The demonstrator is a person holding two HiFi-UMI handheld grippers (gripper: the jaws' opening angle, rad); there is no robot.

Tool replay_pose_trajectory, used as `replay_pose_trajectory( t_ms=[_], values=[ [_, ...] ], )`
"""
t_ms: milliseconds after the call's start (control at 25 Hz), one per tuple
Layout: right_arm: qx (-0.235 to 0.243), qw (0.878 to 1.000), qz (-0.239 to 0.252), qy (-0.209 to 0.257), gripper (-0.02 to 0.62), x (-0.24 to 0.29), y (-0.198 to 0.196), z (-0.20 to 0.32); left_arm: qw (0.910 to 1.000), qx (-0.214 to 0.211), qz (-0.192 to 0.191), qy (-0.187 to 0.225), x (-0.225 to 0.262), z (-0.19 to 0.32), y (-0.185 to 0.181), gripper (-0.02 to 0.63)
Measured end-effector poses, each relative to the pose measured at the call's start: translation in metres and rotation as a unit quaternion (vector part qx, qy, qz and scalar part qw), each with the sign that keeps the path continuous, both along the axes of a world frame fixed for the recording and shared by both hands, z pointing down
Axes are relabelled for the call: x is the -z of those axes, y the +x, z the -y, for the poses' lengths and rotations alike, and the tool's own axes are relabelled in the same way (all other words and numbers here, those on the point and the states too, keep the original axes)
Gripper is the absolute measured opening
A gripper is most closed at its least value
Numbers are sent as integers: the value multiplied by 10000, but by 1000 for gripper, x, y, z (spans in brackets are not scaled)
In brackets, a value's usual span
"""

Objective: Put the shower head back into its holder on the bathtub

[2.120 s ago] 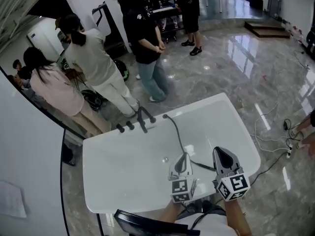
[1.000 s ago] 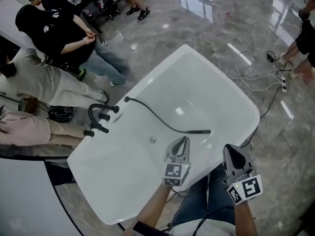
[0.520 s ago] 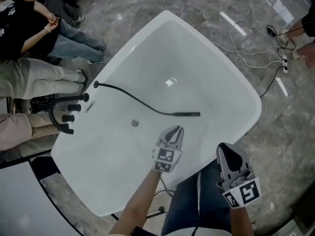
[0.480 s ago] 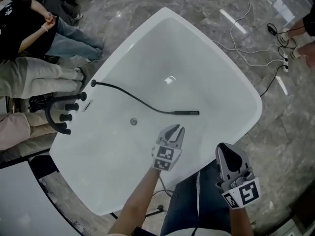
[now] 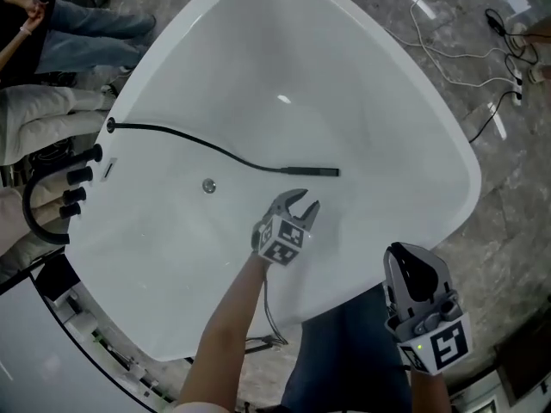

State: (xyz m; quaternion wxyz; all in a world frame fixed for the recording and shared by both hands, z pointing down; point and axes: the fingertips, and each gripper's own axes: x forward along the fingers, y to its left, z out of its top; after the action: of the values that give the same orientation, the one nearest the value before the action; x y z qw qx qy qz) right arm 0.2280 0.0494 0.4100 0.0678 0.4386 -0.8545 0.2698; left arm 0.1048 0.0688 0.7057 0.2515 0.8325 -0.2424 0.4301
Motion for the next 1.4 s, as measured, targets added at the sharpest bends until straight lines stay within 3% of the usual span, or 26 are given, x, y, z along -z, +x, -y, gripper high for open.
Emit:
replay_pose_trajectory(
  t_ms=[200,480,640,920,1160,1400],
  values=[
    [310,9995,-99,-4,8,-32,-13,11,9989,-353,212,-215,-55,-3,2,141],
    [1058,9941,-60,220,8,-76,-71,59,9985,-343,320,-266,-97,2,-3,158],
    [1503,9876,-325,322,8,-108,-100,92,9973,-442,475,-330,-119,1,-17,185],
    [2442,9633,-1065,-326,8,-214,-134,108,9941,-658,664,-555,-154,-3,-28,207],
    [2575,9524,-1326,-952,8,-290,-139,111,9884,-1066,988,-439,-189,2,-30,207],
    [2580,9465,-1467,-1269,8,-338,-126,111,9740,-1803,1331,-332,-233,4,-24,215]
  ],
)
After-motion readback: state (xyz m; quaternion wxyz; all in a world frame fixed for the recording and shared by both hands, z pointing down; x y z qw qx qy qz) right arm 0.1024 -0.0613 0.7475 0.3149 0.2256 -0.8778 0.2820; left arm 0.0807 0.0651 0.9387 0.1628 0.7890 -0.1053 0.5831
